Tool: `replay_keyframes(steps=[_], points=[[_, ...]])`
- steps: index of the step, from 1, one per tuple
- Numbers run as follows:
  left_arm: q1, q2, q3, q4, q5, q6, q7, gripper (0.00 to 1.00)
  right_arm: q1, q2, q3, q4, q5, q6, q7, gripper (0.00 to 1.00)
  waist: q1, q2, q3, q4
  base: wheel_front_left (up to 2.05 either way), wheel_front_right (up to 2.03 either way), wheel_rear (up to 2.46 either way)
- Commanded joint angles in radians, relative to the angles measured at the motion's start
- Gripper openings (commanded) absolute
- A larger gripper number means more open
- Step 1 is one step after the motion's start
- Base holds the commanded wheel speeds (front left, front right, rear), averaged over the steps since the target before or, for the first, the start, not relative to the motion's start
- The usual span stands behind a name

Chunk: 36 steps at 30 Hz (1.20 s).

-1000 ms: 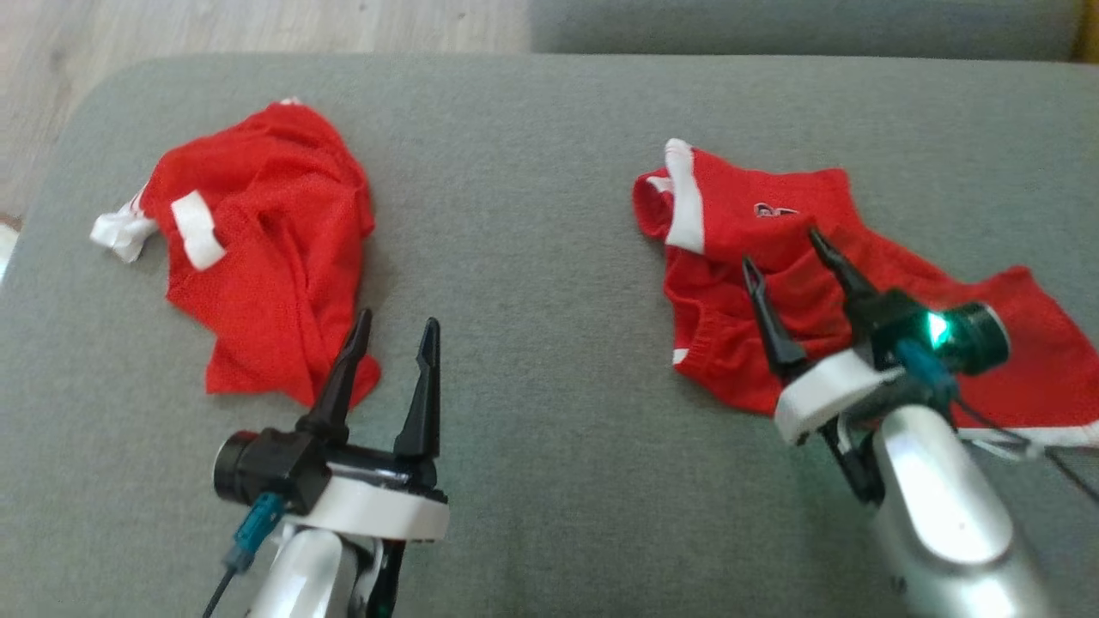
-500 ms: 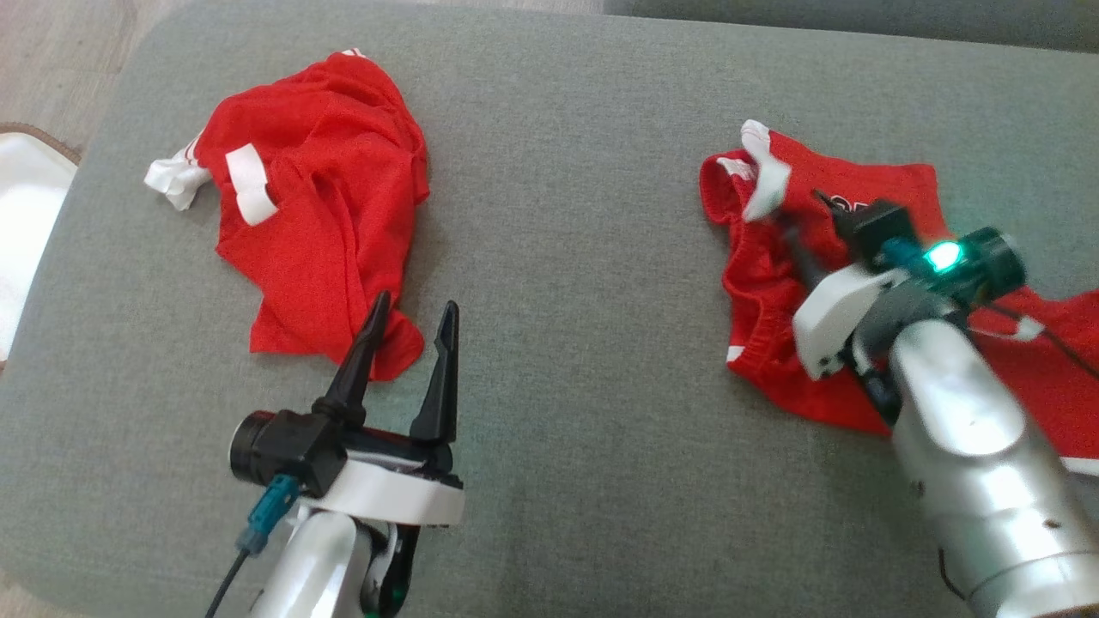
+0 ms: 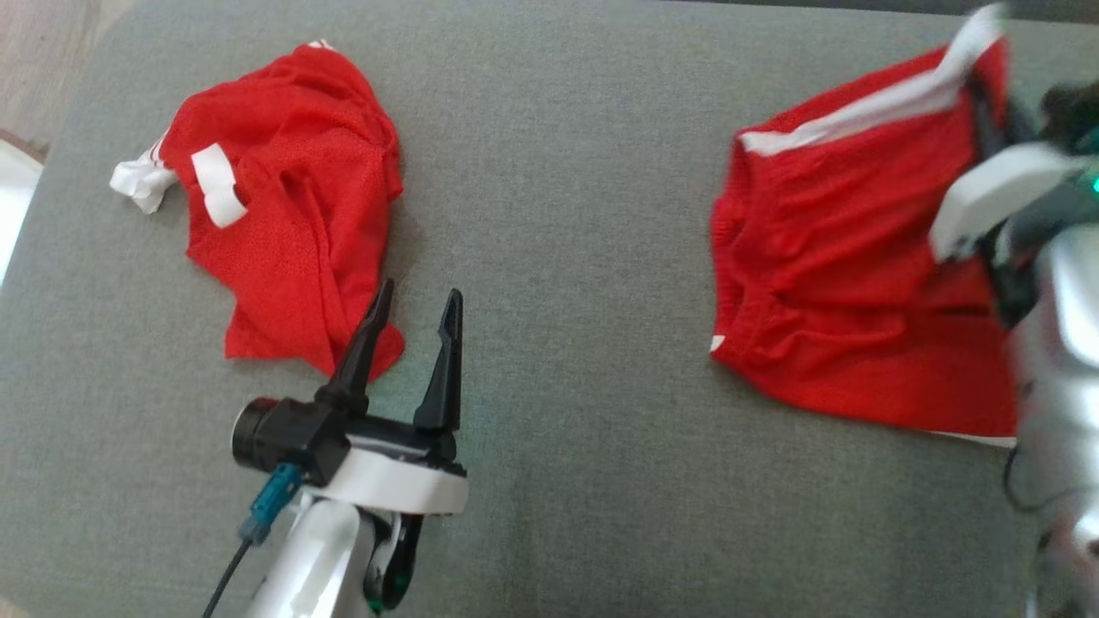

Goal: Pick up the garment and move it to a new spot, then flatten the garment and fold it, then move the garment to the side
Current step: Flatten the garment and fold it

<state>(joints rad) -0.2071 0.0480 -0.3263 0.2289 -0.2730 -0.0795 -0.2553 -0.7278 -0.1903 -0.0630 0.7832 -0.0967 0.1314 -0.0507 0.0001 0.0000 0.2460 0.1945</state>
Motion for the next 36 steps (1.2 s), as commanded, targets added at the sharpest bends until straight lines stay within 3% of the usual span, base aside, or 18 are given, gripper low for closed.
replay_keyframes(steps=[1,11,12,13,14,19,26,31,36], points=[[-0.05,0.002,0.02,-0.032,-0.006,-0.002,-0.006,1.0,-0.072,-0.009,-0.003,-0.024,-0.018,-0.001,0.007,0.0,-0.0001,0.0,0.01,0.009,0.0,0.0,0.0],[-0.085,0.002,-0.011,-0.038,-0.033,0.002,-0.006,1.0,-0.281,-0.1,-0.063,0.153,-0.145,-0.001,0.047,0.0,-0.0001,0.0,0.069,0.083,0.0,0.0,0.0],[-0.087,0.002,-0.011,-0.039,-0.034,0.003,-0.006,1.0,-0.298,-0.104,-0.064,0.17,-0.149,-0.001,0.041,0.11,-0.0001,0.0,0.074,0.084,0.0,0.0,0.0],[-0.088,0.002,-0.009,-0.041,-0.035,0.005,-0.006,1.0,-0.313,-0.109,-0.063,0.189,-0.154,-0.001,0.038,0.91,-0.0001,0.0,0.078,0.083,0.0,0.0,0.0],[-0.089,0.002,-0.008,-0.041,-0.036,0.006,-0.006,1.0,-0.326,-0.112,-0.064,0.213,-0.155,-0.001,0.043,1.0,-0.0001,0.0,0.081,0.081,0.0,0.0,0.0],[-0.092,0.002,0.001,-0.039,-0.037,0.01,-0.006,1.0,-0.361,-0.125,-0.081,0.273,-0.157,-0.001,0.009,1.0,-0.0001,0.0,0.076,0.048,0.0,0.0,0.0],[-0.083,0.002,0.035,-0.037,-0.022,0.008,-0.006,1.0,-0.31,-0.072,-0.079,0.298,-0.113,-0.001,-0.144,1.0,-0.0001,0.0,0.018,-0.024,0.0,0.0,0.0],[-0.066,0.002,0.053,-0.038,-0.012,0.007,-0.006,1.0,-0.251,-0.025,-0.061,0.26,-0.072,-0.001,-0.196,1.0,-0.0001,0.0,-0.025,-0.062,0.0,0.0,0.0],[-0.038,0.002,0.071,-0.039,-0.007,0.008,-0.006,1.0,-0.124,0.035,-0.014,0.119,0.006,-0.001,-0.21,1.0,-0.0001,0.0,-0.071,-0.094,0.0,0.0,0.0]])
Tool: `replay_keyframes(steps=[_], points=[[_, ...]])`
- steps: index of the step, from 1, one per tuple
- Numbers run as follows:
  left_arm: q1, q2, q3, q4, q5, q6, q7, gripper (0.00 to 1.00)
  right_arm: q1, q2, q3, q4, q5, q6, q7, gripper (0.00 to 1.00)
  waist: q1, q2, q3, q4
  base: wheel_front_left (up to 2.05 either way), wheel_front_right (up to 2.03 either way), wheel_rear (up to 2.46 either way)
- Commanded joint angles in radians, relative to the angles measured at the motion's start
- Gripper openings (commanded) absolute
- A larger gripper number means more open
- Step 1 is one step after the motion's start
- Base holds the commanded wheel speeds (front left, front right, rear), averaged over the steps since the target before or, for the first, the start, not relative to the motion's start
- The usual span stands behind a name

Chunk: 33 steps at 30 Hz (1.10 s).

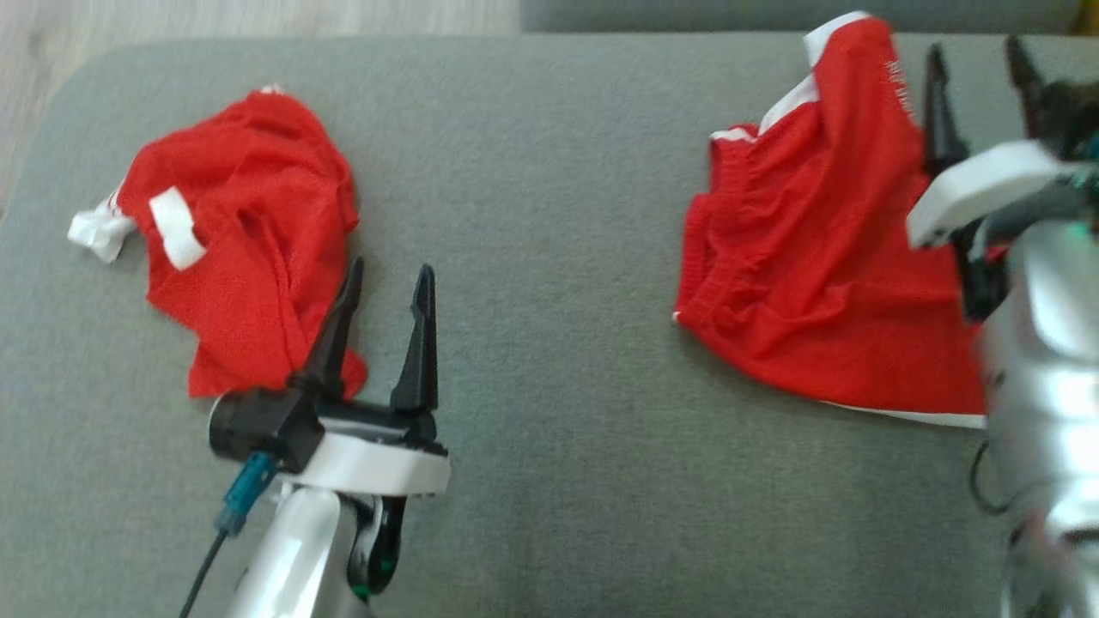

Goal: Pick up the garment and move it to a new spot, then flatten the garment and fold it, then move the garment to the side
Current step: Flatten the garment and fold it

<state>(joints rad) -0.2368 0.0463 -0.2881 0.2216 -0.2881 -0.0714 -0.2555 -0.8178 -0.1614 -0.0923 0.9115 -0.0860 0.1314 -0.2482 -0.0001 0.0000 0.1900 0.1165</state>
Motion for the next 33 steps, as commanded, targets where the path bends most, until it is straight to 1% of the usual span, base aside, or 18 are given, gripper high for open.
replay_keyframes(steps=[1,4,8,11,14,17,22,28,33], points=[[-0.003,0.004,0.036,-0.032,0.009,0.0,-0.006,1.0,0.002,0.016,0.026,-0.056,0.013,-0.001,-0.013,1.0,0.0001,0.0,-0.023,-0.02,0.0,0.0,0.0],[0.014,0.004,0.042,-0.031,0.013,-0.002,-0.006,1.0,0.126,0.047,0.054,-0.198,0.079,-0.001,-0.013,1.0,0.0001,0.0,-0.046,-0.031,0.0,0.0,0.0],[0.036,0.004,0.049,-0.029,0.018,-0.004,-0.006,1.0,0.311,0.08,0.097,-0.365,0.139,-0.001,-0.013,1.0,0.0001,0.0,-0.074,-0.038,0.0,0.0,0.0],[0.052,0.004,0.055,-0.029,0.022,-0.006,-0.006,1.0,0.442,0.098,0.135,-0.465,0.171,-0.001,-0.013,1.0,0.0001,0.0,-0.088,-0.042,0.0,0.0,0.0],[0.064,0.004,0.056,-0.03,0.028,-0.008,-0.006,1.0,0.55,0.106,0.167,-0.529,0.193,-0.001,-0.013,1.0,0.0001,0.0,-0.096,-0.044,0.0,0.0,0.0],[0.069,0.004,0.054,-0.031,0.032,-0.01,-0.006,1.0,0.608,0.109,0.193,-0.551,0.202,-0.001,-0.013,1.0,0.0001,0.0,-0.098,-0.043,0.0,0.0,0.0],[0.065,0.004,0.046,-0.03,0.034,-0.014,-0.006,1.0,0.611,0.11,0.263,-0.55,0.191,-0.001,-0.013,1.0,0.0001,0.0,-0.09,-0.03,0.0,0.0,0.0],[0.051,0.004,0.031,-0.031,0.026,-0.013,-0.006,1.0,0.552,0.082,0.382,-0.48,0.173,-0.001,0.016,1.0,0.0001,0.0,-0.058,0.007,0.0,0.0,0.0],[0.036,0.004,0.019,-0.026,0.017,-0.01,-0.006,1.0,0.495,0.06,0.424,-0.381,0.169,-0.001,0.037,1.0,0.0001,0.0,-0.029,0.046,0.0,0.0,0.0]])
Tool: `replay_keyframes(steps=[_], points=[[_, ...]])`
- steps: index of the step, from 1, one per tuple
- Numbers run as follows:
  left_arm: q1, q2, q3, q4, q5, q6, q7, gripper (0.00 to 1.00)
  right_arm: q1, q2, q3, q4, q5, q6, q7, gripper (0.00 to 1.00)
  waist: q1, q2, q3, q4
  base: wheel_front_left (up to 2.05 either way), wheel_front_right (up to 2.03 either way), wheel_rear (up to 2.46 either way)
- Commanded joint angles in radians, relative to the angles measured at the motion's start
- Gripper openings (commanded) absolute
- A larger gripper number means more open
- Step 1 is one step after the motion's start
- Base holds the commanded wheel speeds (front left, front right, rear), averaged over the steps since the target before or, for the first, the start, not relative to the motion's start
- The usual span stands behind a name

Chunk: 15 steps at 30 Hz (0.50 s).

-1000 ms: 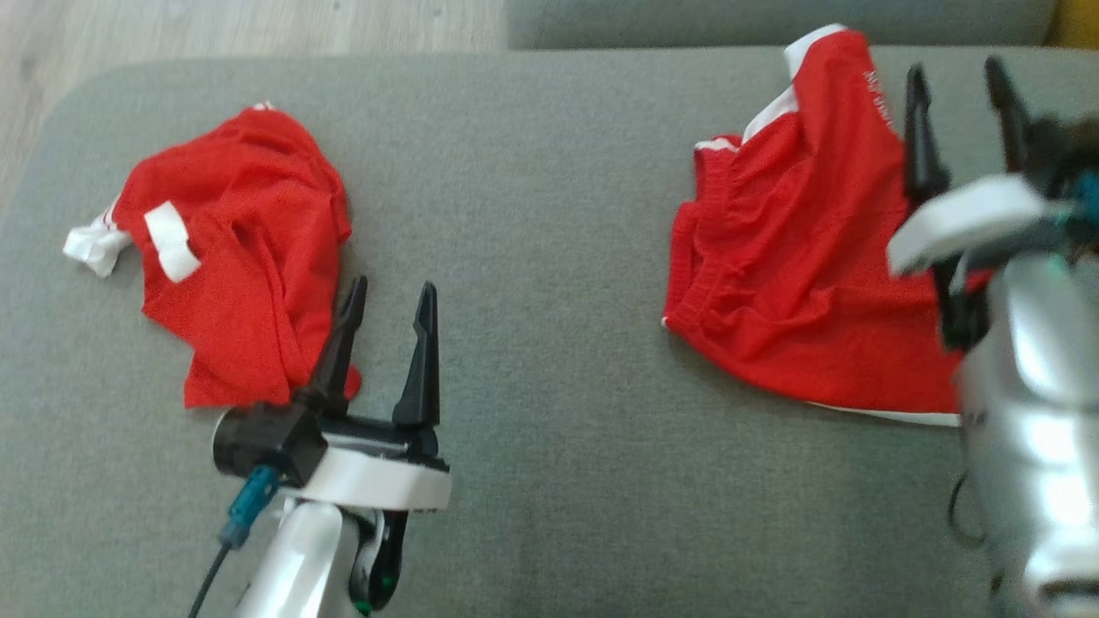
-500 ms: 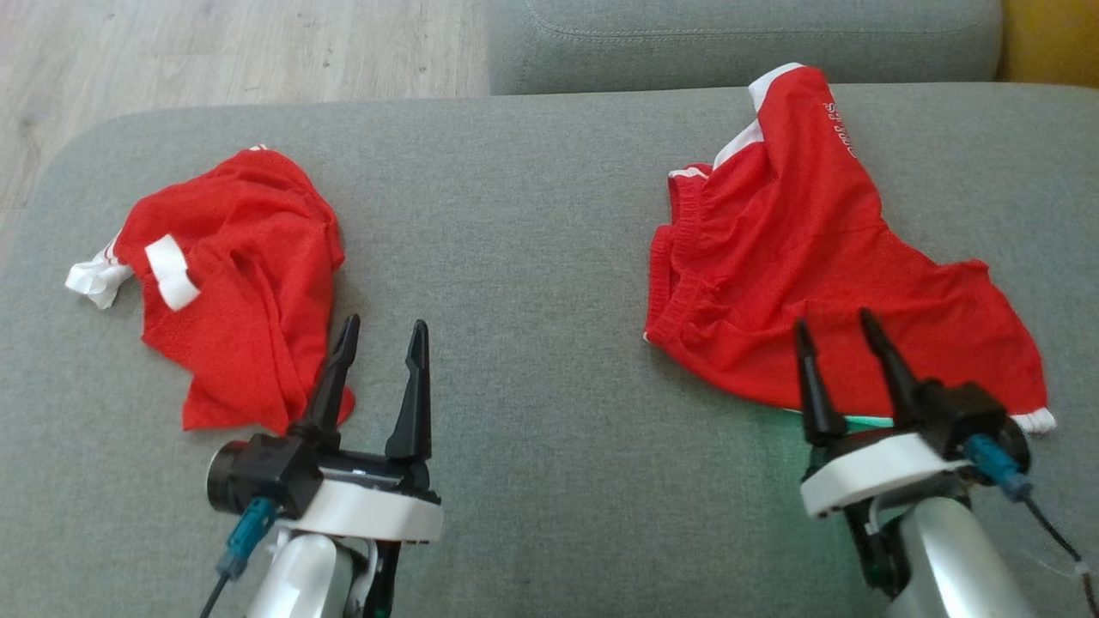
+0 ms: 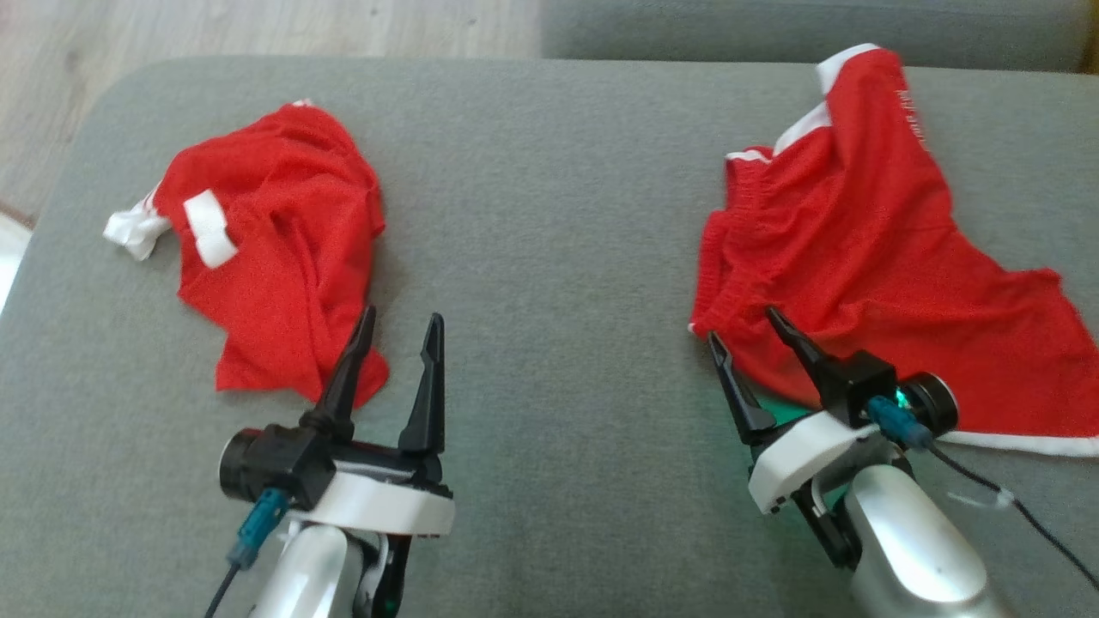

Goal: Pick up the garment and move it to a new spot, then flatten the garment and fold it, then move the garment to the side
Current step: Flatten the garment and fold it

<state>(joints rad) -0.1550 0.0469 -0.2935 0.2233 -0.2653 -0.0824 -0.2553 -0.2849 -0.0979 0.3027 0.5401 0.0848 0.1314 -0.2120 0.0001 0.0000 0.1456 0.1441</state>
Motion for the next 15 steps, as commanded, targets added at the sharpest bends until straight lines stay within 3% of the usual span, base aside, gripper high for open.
replay_keyframes(steps=[1,11,12,13,15], points=[[-0.048,0.003,0.023,-0.027,-0.007,0.001,-0.006,1.0,-0.049,-0.006,0.037,0.013,0.001,-0.001,0.003,1.0,-0.0001,0.0,0.02,0.026,0.0,0.0,0.0],[-0.062,0.003,0.02,-0.021,-0.01,0.001,-0.006,1.0,-0.126,-0.014,0.086,0.163,0.078,-0.001,-0.016,1.0,-0.0001,0.0,0.041,0.061,0.0,0.0,0.0],[-0.062,0.003,0.019,-0.021,-0.01,0.001,-0.006,1.0,-0.131,-0.012,0.091,0.171,0.099,-0.001,-0.021,0.22,-0.0001,0.0,0.042,0.062,0.0,0.0,0.0],[-0.062,0.003,0.02,-0.021,-0.01,0.001,-0.006,1.0,-0.136,-0.009,0.097,0.176,0.12,-0.001,-0.026,0.0,-0.0001,0.0,0.042,0.063,0.0,0.0,0.0],[-0.063,0.003,0.02,-0.02,-0.009,0.003,-0.006,1.0,-0.145,-0.007,0.122,0.18,0.162,-0.001,-0.033,0.0,-0.0001,0.0,0.042,0.062,0.0,0.0,0.0]])
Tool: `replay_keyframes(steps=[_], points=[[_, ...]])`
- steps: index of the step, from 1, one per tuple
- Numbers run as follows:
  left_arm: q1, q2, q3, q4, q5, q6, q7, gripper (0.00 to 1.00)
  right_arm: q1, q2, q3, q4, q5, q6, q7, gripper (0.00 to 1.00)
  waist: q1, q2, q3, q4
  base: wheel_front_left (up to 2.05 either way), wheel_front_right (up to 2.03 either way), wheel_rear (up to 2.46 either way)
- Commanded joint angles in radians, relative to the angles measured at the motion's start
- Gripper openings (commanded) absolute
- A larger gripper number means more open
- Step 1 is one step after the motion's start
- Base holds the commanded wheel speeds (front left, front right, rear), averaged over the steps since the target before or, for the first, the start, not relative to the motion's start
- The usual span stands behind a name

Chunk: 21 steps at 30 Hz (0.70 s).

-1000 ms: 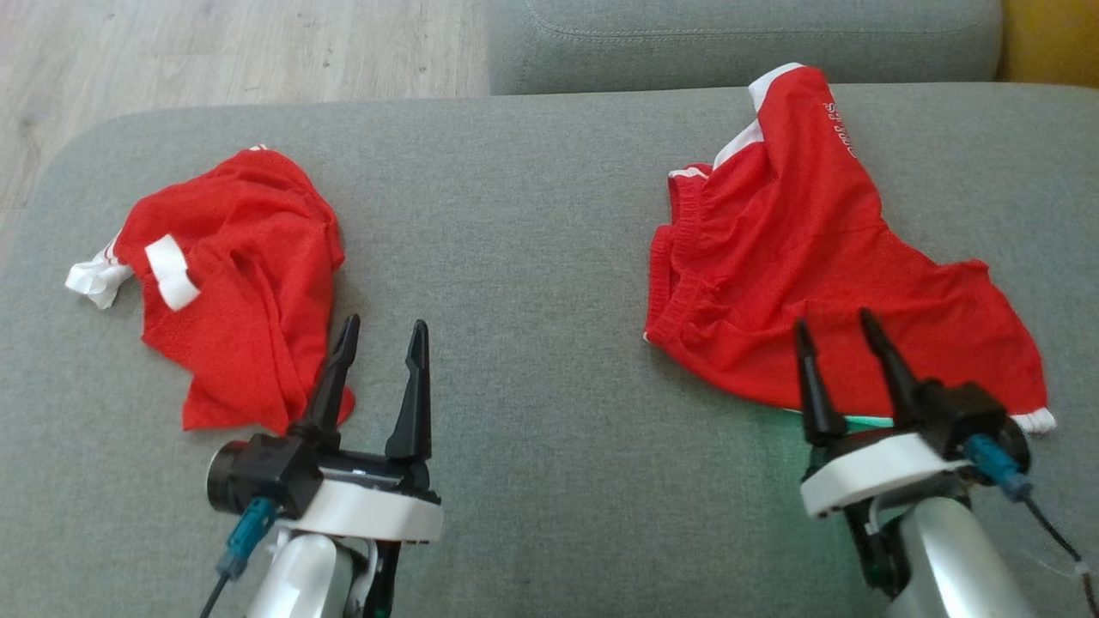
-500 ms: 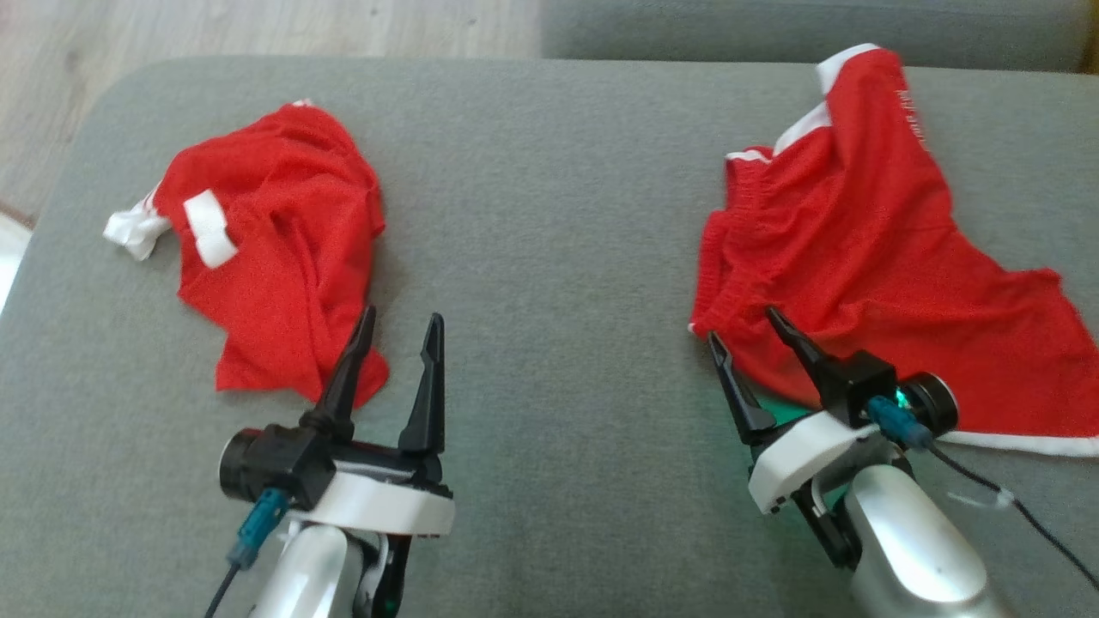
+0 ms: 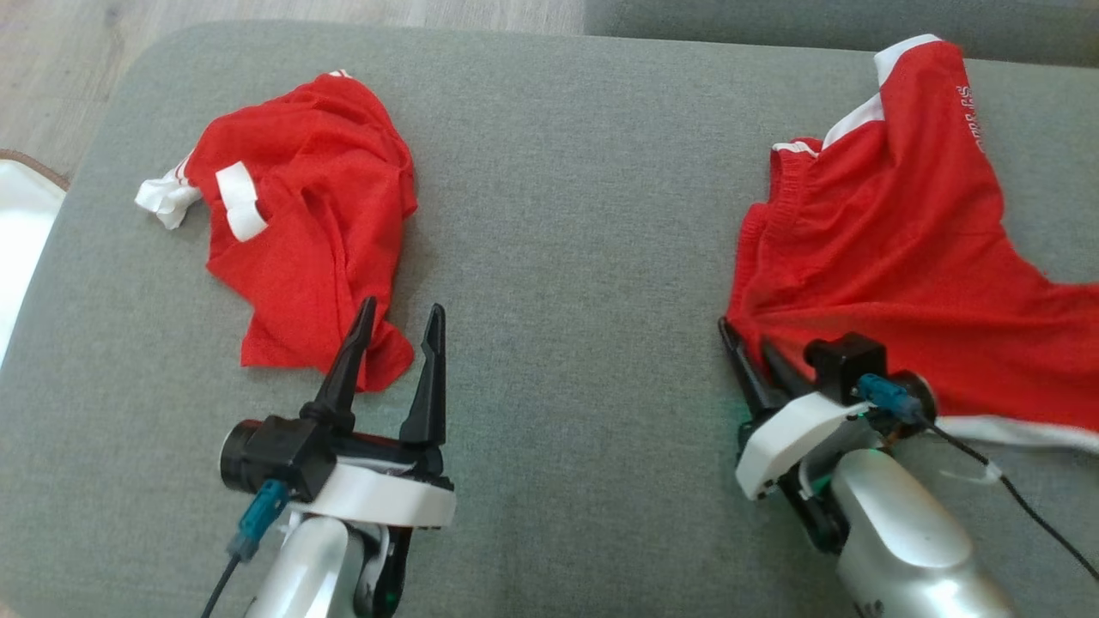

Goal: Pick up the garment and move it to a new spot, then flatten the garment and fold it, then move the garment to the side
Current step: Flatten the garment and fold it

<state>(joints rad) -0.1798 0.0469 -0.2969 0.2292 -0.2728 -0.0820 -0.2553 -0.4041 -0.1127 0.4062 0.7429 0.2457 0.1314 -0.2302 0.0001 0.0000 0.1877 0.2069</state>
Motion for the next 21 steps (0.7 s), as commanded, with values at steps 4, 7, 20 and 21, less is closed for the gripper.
replay_keyframes(steps=[4,7,20,21], points=[[-0.041,0.003,0.024,-0.023,0.0,0.004,-0.006,1.0,-0.038,0.003,0.101,-0.037,0.095,-0.001,-0.023,0.0,-0.0001,0.0,-0.004,-0.007,0.0,0.0,0.0],[-0.041,0.003,0.024,-0.022,0.002,0.005,-0.006,1.0,-0.042,-0.008,0.191,-0.071,0.177,-0.001,-0.025,0.0,-0.0001,0.0,-0.011,-0.014,0.0,0.0,0.0],[-0.019,0.003,0.026,-0.015,0.004,0.006,-0.006,1.0,-0.07,-0.103,0.483,-0.26,0.517,-0.001,0.005,0.0,-0.0001,0.0,-0.052,-0.019,0.0,0.0,0.0],[-0.018,0.003,0.026,-0.017,0.004,0.007,-0.006,1.0,-0.075,-0.11,0.478,-0.252,0.528,-0.001,0.006,0.0,-0.0001,0.0,-0.052,-0.019,0.0,0.0,0.0]])
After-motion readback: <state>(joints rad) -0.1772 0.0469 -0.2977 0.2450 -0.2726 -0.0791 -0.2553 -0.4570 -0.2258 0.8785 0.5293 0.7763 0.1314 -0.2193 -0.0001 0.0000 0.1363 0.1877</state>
